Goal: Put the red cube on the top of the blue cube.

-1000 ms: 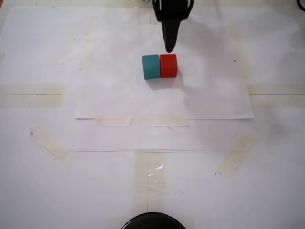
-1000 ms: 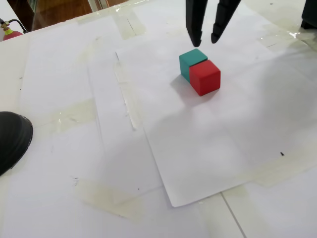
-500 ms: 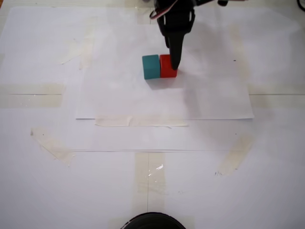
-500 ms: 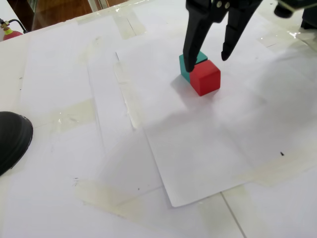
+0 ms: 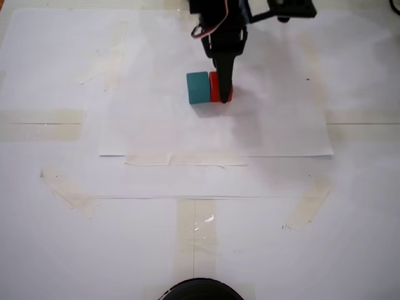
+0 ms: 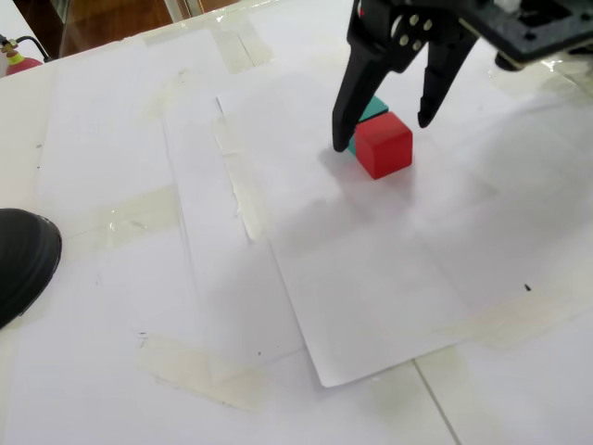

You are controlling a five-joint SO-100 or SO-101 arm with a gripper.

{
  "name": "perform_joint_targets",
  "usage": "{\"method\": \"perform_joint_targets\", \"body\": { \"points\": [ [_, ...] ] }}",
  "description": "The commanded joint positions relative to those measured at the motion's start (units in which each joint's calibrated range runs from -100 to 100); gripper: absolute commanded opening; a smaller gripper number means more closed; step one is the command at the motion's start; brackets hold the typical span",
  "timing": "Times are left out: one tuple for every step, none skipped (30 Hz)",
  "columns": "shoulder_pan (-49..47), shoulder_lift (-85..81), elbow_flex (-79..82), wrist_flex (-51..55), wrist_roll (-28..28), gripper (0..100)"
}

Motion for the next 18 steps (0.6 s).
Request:
{"method": "perform_joint_targets", "body": {
  "points": [
    [0.4,0.0,0.2,-1.7,0.0,34],
    [0.4,0.2,0.2,-1.8,-0.1,34],
    [0.4,0.4,0.2,-2.1,-0.1,34],
    [0.3,0.5,0.2,-2.3,0.0,34],
    [0.3,0.6,0.2,-2.5,0.0,34],
    [0.2,0.7,0.2,-2.5,0.0,33],
    [0.2,0.9,0.2,-2.5,-0.1,33],
    [0.1,1.0,0.2,-2.6,-0.1,33],
    [0.1,1.1,0.2,-2.7,-0.2,33],
    [0.1,1.2,0.2,-2.9,-0.2,32],
    [0.0,1.2,0.2,-3.0,-0.2,32],
    [0.0,1.2,0.4,-3.0,-0.2,32],
    [0.0,1.2,0.8,-3.4,-0.2,32],
    [0.0,1.1,1.2,-3.7,-0.2,32],
    [0.0,1.0,1.6,-4.0,-0.2,32],
    [-0.1,0.9,2.1,-4.4,-0.2,32],
    [-0.1,0.8,2.4,-4.8,-0.2,32],
    [-0.1,0.8,2.7,-5.0,-0.2,32]
  ]
}}
